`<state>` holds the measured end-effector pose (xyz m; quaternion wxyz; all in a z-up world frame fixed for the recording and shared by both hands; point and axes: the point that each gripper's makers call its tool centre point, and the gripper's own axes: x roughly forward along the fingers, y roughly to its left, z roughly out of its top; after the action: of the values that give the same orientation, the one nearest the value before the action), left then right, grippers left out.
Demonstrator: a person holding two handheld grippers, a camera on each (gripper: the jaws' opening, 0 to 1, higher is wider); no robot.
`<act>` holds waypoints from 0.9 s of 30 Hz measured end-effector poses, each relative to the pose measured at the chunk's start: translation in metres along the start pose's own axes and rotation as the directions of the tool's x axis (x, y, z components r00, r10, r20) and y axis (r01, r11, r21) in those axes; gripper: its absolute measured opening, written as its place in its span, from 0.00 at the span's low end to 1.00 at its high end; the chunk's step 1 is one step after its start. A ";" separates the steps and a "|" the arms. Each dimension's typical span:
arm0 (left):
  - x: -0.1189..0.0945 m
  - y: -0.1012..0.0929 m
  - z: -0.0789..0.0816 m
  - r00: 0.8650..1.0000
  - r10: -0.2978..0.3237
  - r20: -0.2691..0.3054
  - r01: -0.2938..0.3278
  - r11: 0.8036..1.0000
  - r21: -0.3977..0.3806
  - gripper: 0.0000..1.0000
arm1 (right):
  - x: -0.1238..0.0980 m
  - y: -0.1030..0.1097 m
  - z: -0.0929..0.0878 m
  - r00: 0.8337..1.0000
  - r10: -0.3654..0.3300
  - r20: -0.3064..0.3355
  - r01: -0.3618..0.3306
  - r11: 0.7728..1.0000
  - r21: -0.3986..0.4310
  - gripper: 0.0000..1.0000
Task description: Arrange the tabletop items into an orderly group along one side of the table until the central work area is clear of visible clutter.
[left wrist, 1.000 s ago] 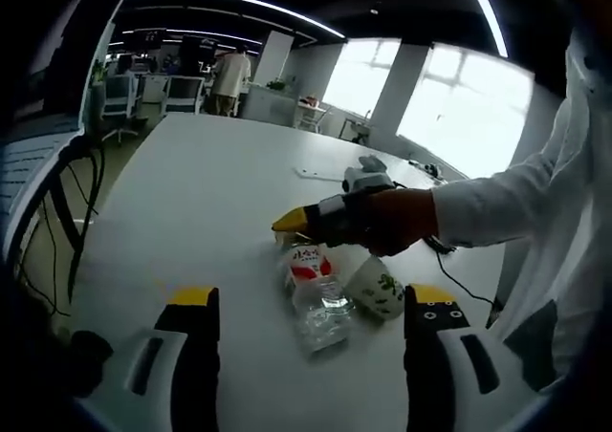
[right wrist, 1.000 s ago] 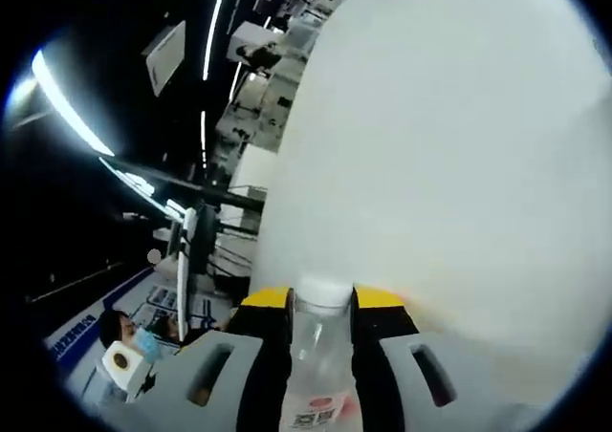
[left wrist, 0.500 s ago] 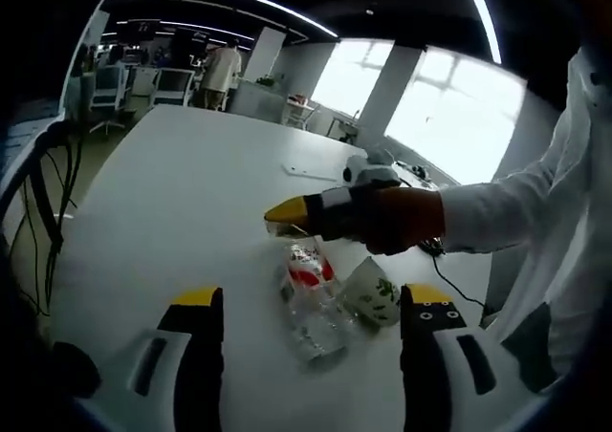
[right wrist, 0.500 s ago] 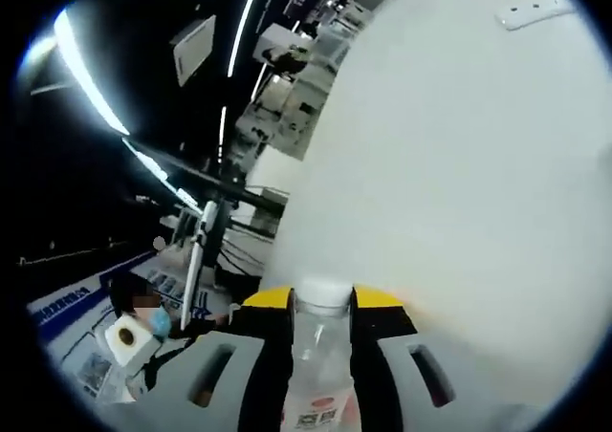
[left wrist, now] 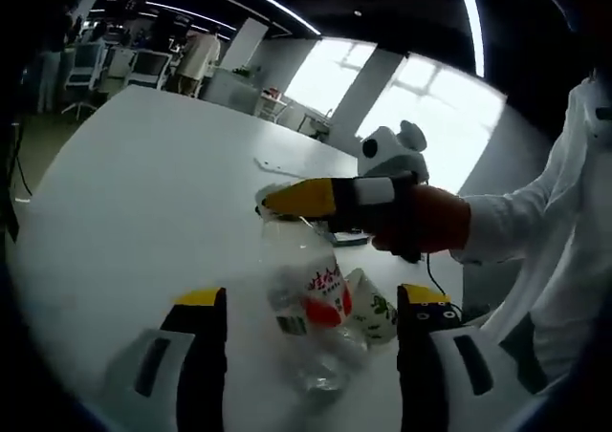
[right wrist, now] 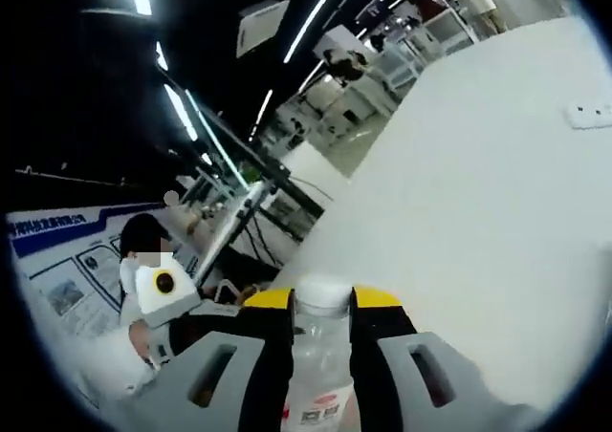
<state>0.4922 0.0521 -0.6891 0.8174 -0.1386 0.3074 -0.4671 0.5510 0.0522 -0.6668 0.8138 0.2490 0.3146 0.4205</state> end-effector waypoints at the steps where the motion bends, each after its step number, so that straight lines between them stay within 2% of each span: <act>1: 0.004 -0.001 -0.001 1.000 -0.017 -0.006 0.017 1.000 -0.001 0.71 | -0.001 0.003 0.000 1.000 -0.006 0.000 0.006 0.999 -0.036 0.19; 5: 0.012 -0.007 -0.008 0.997 -0.065 -0.042 0.065 0.998 0.006 0.66 | -0.002 0.015 0.000 1.000 -0.003 0.003 0.003 0.996 -0.094 0.19; 9: 0.016 -0.006 -0.017 0.994 -0.077 -0.079 0.079 0.997 0.020 0.54 | -0.003 0.024 -0.001 1.000 -0.026 0.001 0.026 0.989 -0.148 0.19; 11: 0.017 -0.007 -0.015 0.994 -0.086 -0.066 0.087 0.996 0.006 0.53 | -0.003 0.029 -0.001 1.000 -0.026 0.004 0.027 0.983 -0.180 0.19; 13: 0.015 -0.009 -0.016 0.991 -0.106 -0.079 0.107 0.994 0.013 0.52 | -0.003 0.033 -0.002 1.000 -0.024 0.004 0.024 0.980 -0.197 0.18; 16: 0.013 -0.023 -0.018 0.979 -0.189 -0.078 0.191 0.982 0.014 0.43 | -0.004 0.036 -0.002 1.000 -0.024 0.001 0.024 0.975 -0.221 0.18; 17: 0.012 -0.018 -0.018 0.983 -0.164 -0.081 0.166 0.986 0.020 0.43 | -0.004 0.037 -0.002 1.000 -0.024 -0.001 0.024 0.974 -0.227 0.18; 20: 0.010 -0.022 -0.018 0.979 -0.187 -0.078 0.189 0.982 0.023 0.42 | -0.005 0.041 -0.003 1.000 -0.025 -0.003 0.023 0.968 -0.248 0.18; 27: 0.008 -0.024 -0.015 0.980 -0.169 -0.105 0.177 0.982 0.070 0.41 | -0.007 0.048 0.001 1.000 -0.023 0.005 0.024 0.959 -0.283 0.18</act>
<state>0.4693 0.0334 -0.6911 0.7623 -0.1089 0.3155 -0.5545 0.5229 0.0709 -0.6322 0.8462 0.1270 0.2533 0.4513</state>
